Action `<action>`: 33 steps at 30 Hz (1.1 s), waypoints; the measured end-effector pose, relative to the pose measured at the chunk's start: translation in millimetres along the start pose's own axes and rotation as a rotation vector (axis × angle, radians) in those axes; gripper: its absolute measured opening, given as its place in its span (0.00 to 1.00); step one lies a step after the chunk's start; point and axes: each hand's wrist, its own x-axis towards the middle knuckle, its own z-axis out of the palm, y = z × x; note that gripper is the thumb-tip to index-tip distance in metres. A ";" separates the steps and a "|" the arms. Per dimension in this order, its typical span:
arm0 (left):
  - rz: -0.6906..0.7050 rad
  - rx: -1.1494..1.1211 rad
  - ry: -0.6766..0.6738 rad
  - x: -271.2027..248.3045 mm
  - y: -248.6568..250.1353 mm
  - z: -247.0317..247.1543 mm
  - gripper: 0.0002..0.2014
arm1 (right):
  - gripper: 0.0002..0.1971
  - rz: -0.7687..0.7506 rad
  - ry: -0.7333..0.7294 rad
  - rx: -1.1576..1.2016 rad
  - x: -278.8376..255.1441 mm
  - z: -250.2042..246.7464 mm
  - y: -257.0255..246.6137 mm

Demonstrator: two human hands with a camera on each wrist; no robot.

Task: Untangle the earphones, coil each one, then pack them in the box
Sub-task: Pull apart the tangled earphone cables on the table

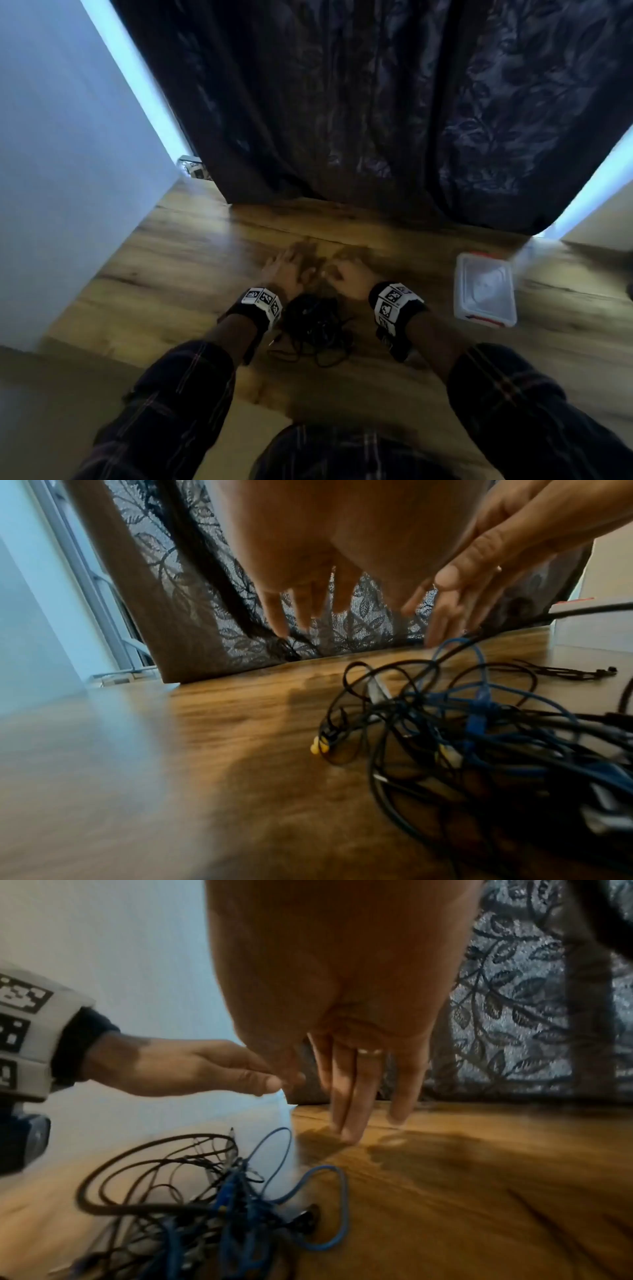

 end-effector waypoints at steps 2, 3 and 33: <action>-0.002 -0.146 -0.034 -4.2 -5.0 12.2 0.31 | 0.25 -0.007 -0.133 0.163 -1.7 18.3 -5.1; -0.032 -0.176 -0.050 -7.9 -8.1 20.5 0.28 | 0.28 -0.011 -0.187 0.213 -2.9 32.0 -6.4; -0.427 -0.624 0.623 -124.6 -11.6 25.4 0.06 | 0.41 0.021 -0.161 -0.147 -33.8 21.8 -12.0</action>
